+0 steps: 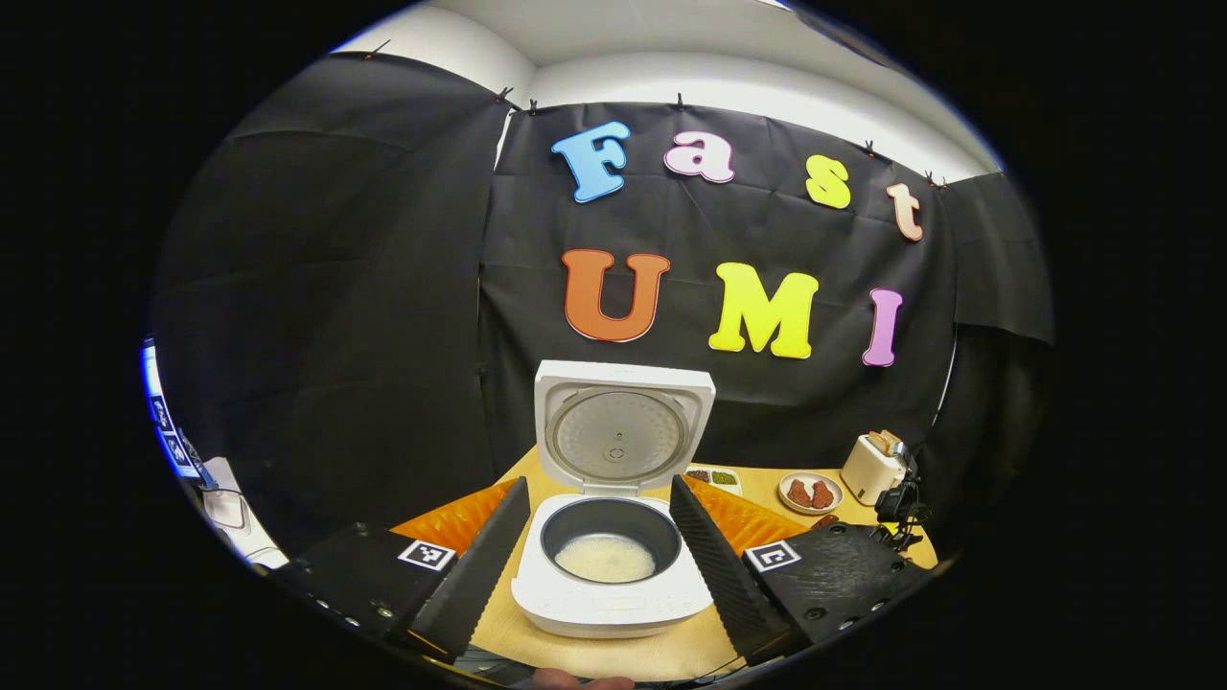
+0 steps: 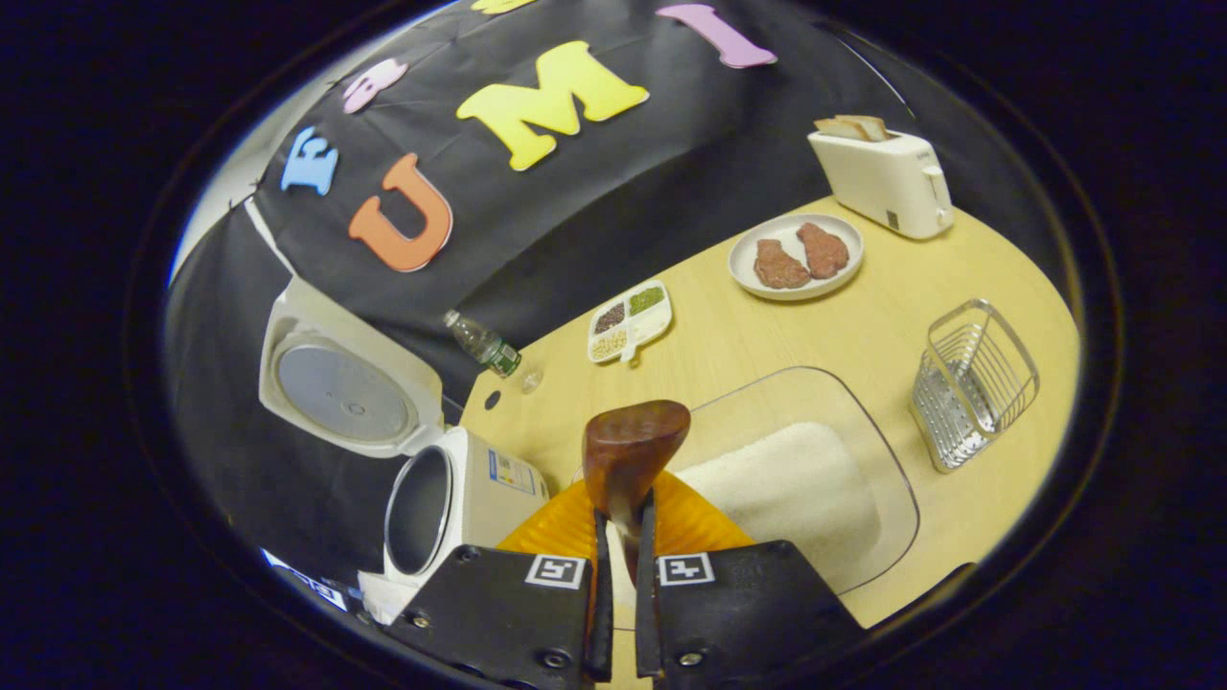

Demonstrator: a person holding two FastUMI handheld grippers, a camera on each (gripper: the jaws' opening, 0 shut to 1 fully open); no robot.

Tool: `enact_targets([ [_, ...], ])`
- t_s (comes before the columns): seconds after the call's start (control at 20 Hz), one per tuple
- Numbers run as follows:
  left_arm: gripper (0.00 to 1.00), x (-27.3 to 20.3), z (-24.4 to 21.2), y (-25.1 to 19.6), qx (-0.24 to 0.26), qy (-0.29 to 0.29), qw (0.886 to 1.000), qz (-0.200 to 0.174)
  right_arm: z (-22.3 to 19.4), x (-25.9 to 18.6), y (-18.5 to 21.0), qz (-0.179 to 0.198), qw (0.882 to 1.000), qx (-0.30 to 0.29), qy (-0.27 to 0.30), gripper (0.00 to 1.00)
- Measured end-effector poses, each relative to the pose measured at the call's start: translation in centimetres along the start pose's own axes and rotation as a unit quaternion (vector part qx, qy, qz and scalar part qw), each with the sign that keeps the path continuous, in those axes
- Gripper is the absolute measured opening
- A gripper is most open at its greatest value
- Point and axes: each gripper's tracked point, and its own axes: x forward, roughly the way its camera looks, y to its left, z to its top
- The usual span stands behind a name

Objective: Close the left gripper, press the button to open the rice cooker; take a wooden spoon from the chopstick holder with the right hand, scoop a spoonful of rice and pour it into the rice cooker, then put the wooden spoon back into the chopstick holder.

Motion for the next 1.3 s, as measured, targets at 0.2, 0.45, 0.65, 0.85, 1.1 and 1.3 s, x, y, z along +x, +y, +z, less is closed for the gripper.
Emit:
enact_targets([
  [0.2,0.95,-0.3,0.2,-2.0,0.002,0.003,1.000,-0.009,1.3,-1.2,-2.1,0.007,0.998,0.067,-0.008,0.14],
  [0.45,0.95,-0.1,0.3,-5.1,0.008,0.002,1.000,-0.022,3.6,-3.3,-3.5,0.016,0.997,0.070,-0.029,0.14],
  [0.65,0.95,0.0,0.5,-6.8,0.012,-0.004,0.999,-0.030,6.2,-5.4,-4.7,0.021,0.995,0.081,-0.048,0.14],
  [0.85,0.95,0.1,0.5,-6.7,0.016,-0.008,1.000,-0.025,8.7,-7.6,-4.1,0.041,0.989,0.124,-0.068,0.14],
  [1.1,0.95,0.0,0.8,-4.3,0.011,-0.018,1.000,-0.011,11.3,-10.1,0.2,0.072,0.984,0.130,-0.093,0.14],
  [1.3,0.95,-0.1,0.8,-1.1,0.006,-0.024,1.000,0.003,11.6,-10.2,7.6,0.119,0.981,0.125,-0.092,0.14],
])
